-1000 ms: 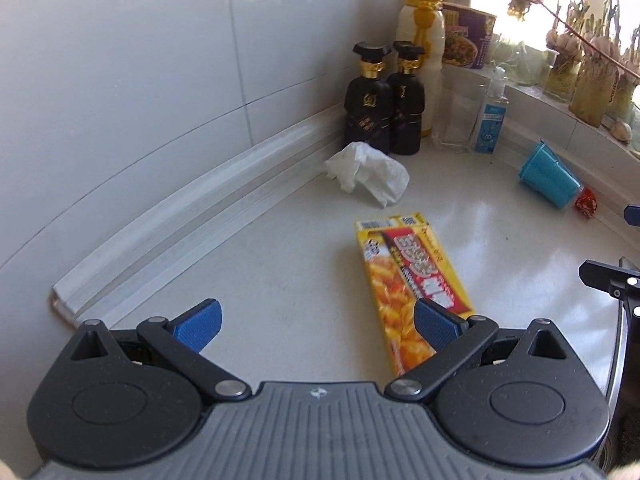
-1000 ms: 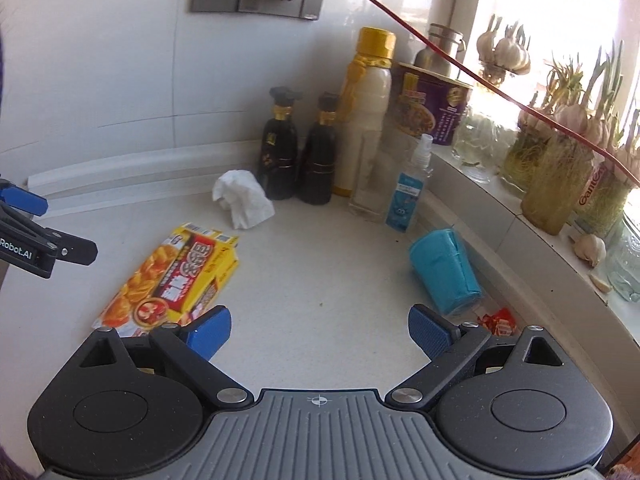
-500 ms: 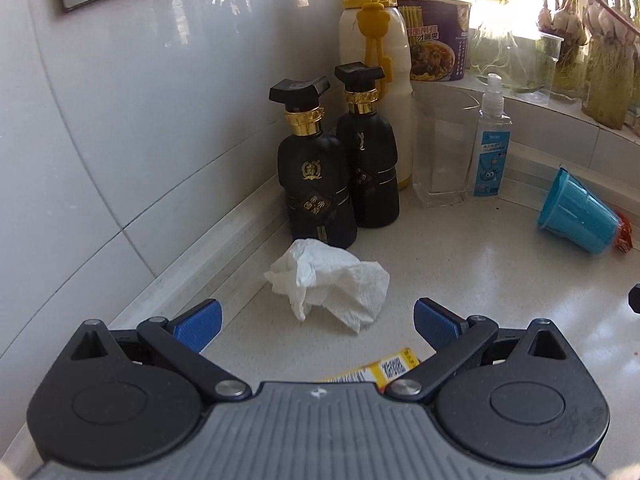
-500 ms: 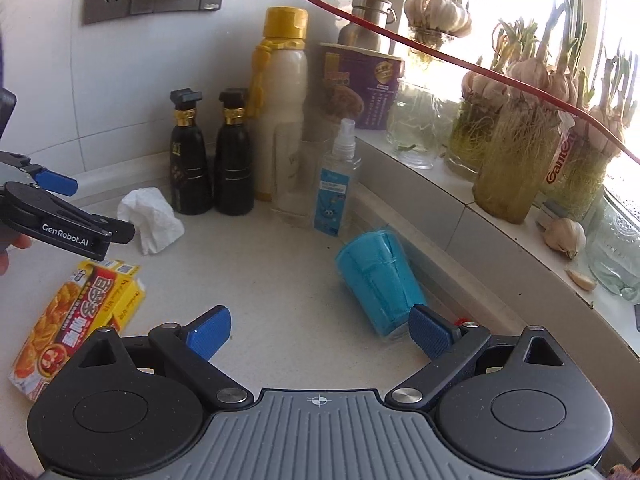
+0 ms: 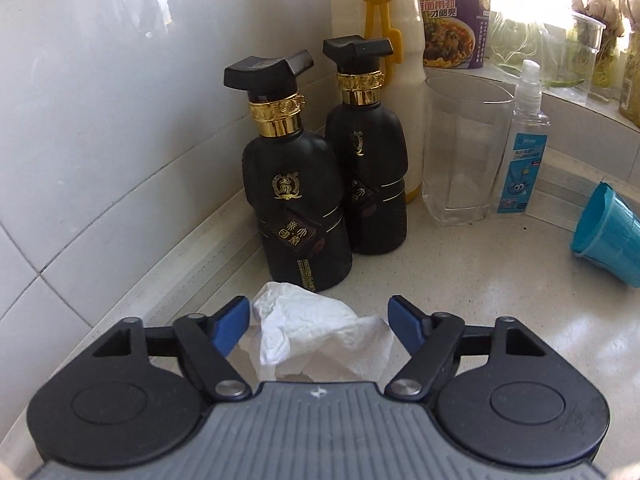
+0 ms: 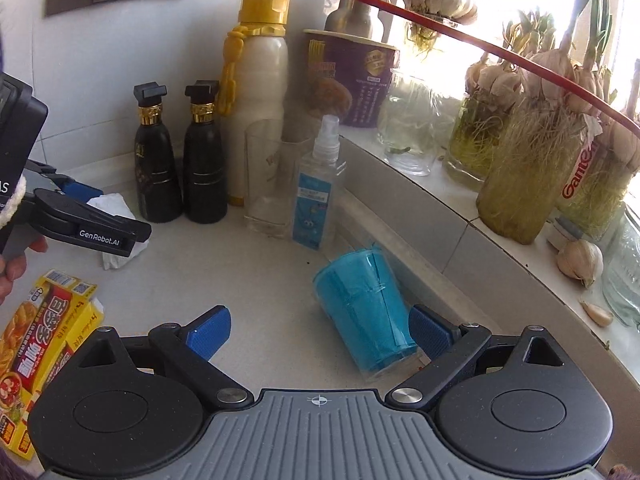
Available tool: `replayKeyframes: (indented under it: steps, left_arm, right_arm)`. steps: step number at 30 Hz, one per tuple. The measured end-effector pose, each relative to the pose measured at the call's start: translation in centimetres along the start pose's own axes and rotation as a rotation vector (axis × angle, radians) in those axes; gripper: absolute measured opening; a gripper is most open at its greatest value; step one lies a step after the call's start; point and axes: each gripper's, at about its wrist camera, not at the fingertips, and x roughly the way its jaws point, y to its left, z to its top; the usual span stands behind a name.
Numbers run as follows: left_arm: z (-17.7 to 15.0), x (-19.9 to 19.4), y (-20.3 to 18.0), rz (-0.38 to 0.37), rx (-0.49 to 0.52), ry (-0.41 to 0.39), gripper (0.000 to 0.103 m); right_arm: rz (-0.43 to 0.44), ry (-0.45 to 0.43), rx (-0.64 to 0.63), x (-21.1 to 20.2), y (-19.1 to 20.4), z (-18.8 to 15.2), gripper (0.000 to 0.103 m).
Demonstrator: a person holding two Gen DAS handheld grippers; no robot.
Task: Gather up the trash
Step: 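Close left tool on the white tissue while right tool grasps the blue cup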
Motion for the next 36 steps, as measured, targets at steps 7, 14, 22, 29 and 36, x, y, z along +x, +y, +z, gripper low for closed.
replayKeyframes:
  steps: [7, 14, 22, 29, 36]
  left_arm:
    - [0.1, 0.3, 0.0, 0.007, 0.001, -0.004, 0.037]
    - [-0.2, 0.0, 0.5, 0.001, -0.014, 0.000, 0.016]
    - [-0.3, -2.1, 0.8, -0.008, -0.043, -0.010, 0.015]
    - [-0.6, -4.8, 0.6, -0.049, -0.054, -0.039, 0.014]
    - [-1.1, -7.6, -0.1, -0.081, -0.068, -0.069, 0.014]
  right_arm:
    - [-0.010, 0.013, -0.009, 1.5, -0.2, 0.6, 0.097]
    - [-0.015, 0.025, -0.023, 2.5, -0.2, 1.0, 0.097]
    - [-0.030, 0.049, -0.016, 4.2, -0.7, 1.2, 0.097]
    - [-0.036, 0.068, 0.000, 5.5, -1.4, 1.1, 0.097]
    - [-0.040, 0.085, 0.024, 6.7, -2.0, 1.0, 0.097]
